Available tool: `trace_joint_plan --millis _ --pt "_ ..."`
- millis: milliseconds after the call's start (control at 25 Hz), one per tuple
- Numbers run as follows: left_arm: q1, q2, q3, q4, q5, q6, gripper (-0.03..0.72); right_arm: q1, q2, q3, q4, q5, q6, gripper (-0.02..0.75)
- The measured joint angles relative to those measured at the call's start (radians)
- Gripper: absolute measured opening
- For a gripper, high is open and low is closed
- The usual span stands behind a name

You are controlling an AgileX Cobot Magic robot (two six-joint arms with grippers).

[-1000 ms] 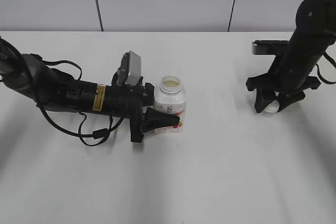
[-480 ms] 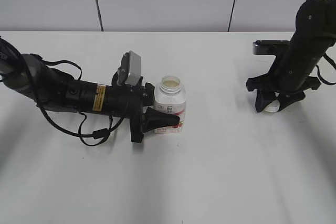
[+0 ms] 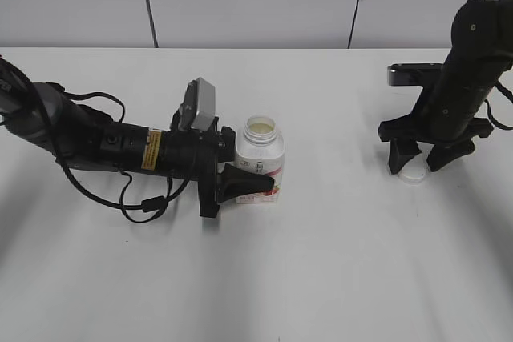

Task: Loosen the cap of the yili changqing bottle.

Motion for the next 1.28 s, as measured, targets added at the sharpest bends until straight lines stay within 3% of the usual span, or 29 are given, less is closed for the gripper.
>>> trace_joint_plan --millis 320,720,800,1040,1280 --pt "0.000 0.000 0.000 0.000 -0.008 0.000 0.370 0.000 0.000 -0.043 0.000 0.103 0.021 0.547" --pt "0.000 0.000 0.000 0.001 -0.010 0.000 0.374 0.000 0.000 -0.245 0.032 0.228 0.022 0.547" --pt "0.000 0.000 0.000 -0.003 -0.010 0.000 0.403 0.000 0.000 -0.269 0.036 0.240 0.022 0.547" --pt "-0.001 0.009 0.008 0.012 -0.018 0.000 0.588 0.000 0.000 -0.286 0.038 0.258 0.021 0.547" --pt "-0.001 0.010 0.009 0.011 -0.074 0.000 0.614 0.000 0.000 -0.286 0.038 0.259 0.023 0.547"
